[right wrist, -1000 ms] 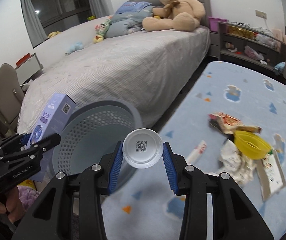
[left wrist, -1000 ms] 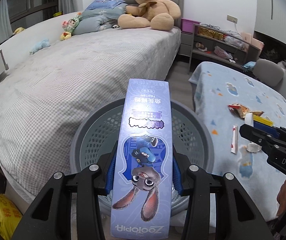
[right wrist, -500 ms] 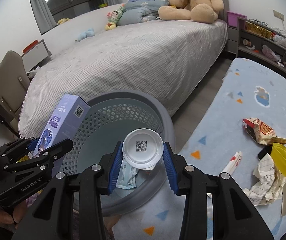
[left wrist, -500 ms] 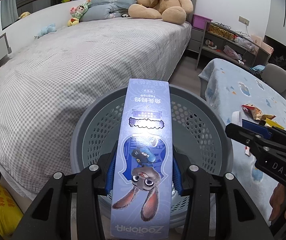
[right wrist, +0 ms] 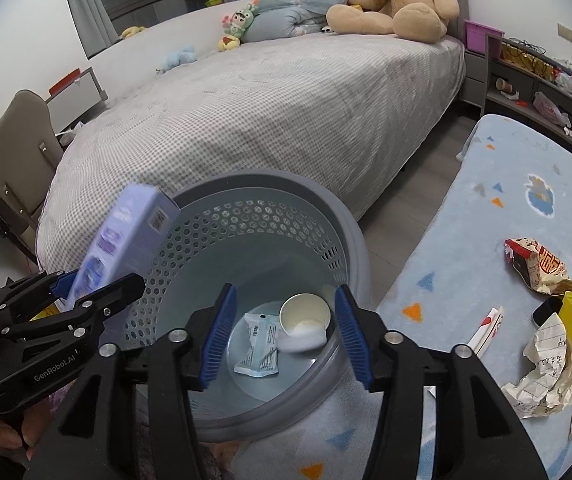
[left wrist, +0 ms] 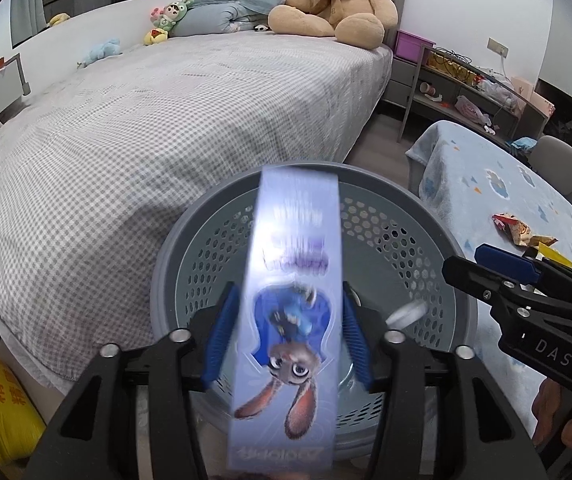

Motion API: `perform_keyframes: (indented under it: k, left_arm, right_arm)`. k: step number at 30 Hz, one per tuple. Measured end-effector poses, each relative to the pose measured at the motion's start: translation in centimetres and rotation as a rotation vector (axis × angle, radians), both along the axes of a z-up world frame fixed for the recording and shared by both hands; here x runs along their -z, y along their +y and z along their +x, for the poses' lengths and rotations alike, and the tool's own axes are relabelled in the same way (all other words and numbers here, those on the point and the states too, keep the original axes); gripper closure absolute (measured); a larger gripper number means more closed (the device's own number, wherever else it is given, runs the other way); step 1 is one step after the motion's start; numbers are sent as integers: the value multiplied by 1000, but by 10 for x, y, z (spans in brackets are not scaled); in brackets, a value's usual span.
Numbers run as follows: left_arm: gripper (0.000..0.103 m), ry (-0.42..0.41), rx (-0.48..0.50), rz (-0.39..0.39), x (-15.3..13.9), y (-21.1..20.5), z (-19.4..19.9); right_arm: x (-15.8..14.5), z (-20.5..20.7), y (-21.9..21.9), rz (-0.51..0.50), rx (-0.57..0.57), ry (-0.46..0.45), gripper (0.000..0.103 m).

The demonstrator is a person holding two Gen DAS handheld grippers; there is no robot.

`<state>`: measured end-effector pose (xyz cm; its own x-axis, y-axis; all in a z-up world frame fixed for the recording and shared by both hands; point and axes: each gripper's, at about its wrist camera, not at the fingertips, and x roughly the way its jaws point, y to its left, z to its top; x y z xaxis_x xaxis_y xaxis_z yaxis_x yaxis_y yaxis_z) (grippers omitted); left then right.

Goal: Collect trash
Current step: 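Carry box and cap over the wastebasket and open both tools to drop them, then move both tools back from the wastebasket toward the table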

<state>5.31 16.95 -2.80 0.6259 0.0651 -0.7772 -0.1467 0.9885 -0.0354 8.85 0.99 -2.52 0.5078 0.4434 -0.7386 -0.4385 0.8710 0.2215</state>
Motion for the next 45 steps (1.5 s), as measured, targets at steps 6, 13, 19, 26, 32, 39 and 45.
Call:
perform_keyframes:
  k: [6, 13, 19, 26, 32, 39, 45]
  left_arm:
    - [43, -11, -7, 6, -4, 4, -4]
    - [43, -14, -20, 7, -6, 8, -6]
    - [43, -17, -24, 9, -7, 9, -7]
    - [43, -21, -28, 13, -8, 9, -7]
    - [43, -21, -30, 15, -8, 9, -7]
    - [43, -20, -31, 18, -8, 10, -5]
    - [43, -21, -32, 20, -8, 10, -5]
  right_arm:
    - [-1, -1, 0, -6, 7, -1, 48]
    - [0, -2, -1, -7, 12, 2, 48]
    - [0, -3, -1, -6, 14, -1, 47]
    - [0, -5, -2, -4, 17, -3, 46]
    - [-1, -5, -1, -3, 17, -2, 46]
    - [-1, -7, -1, -1, 20, -1, 45]
    - [-1, -8, -1, 0, 19, -1, 43]
